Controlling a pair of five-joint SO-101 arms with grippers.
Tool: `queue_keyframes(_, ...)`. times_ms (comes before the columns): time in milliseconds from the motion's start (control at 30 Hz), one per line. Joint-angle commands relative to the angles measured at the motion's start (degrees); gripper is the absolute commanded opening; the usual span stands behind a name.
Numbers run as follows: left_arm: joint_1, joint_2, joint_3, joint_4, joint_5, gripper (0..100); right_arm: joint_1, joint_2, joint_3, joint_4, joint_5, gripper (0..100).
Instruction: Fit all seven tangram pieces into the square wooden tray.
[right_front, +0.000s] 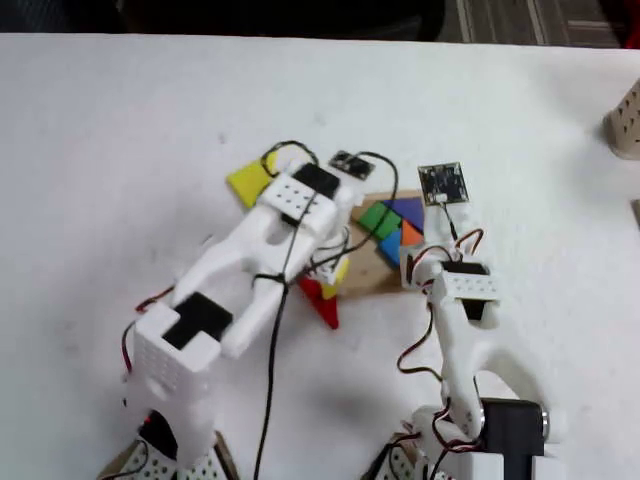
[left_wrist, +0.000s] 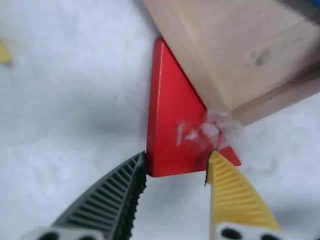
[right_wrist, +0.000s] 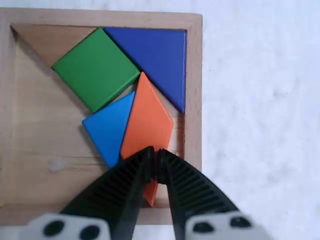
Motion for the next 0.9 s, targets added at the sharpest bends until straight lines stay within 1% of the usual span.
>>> queue_keyframes(0,4.62,-0.48,-3.52,0.0,0.53,21,0.48,-0.4,-0.53,-1.19,0.44,1.7)
queue_keyframes(200,4.7,-0.48,-3.6,-2.11,0.79,21,0.48,-0.4,-0.53,-1.19,0.44,1.7)
queue_keyframes(333,5.67,-0.4,-4.92,-2.99,6.51,21,0.48,-0.4,-0.62,-1.19,0.44,1.7)
queue_keyframes(433,6.81,-0.13,-5.63,-2.99,6.68,21,0.48,-0.4,-0.62,-1.19,0.44,1.7)
queue_keyframes(467,7.16,-0.13,-5.63,-2.99,6.68,19,0.48,-0.4,-0.62,-1.19,0.44,1.7)
queue_keyframes(533,7.34,-0.04,-5.63,-3.16,6.68,13,0.48,-0.4,-0.62,-1.19,0.44,1.7)
queue_keyframes(600,6.9,-0.04,-5.45,-4.92,6.68,6,0.48,-0.4,-0.62,-1.19,0.44,1.7)
queue_keyframes(667,5.93,0.13,-4.75,-6.15,6.59,2,0.48,-0.4,-0.62,-1.19,0.44,1.7)
queue_keyframes(800,4.18,2.68,-1.49,-9.93,6.59,2,0.48,-0.4,-0.62,-1.19,0.44,1.7)
queue_keyframes(867,3.12,4.62,-1.49,-10.29,6.59,2,0.48,-0.31,-0.62,-1.19,0.44,1.7)
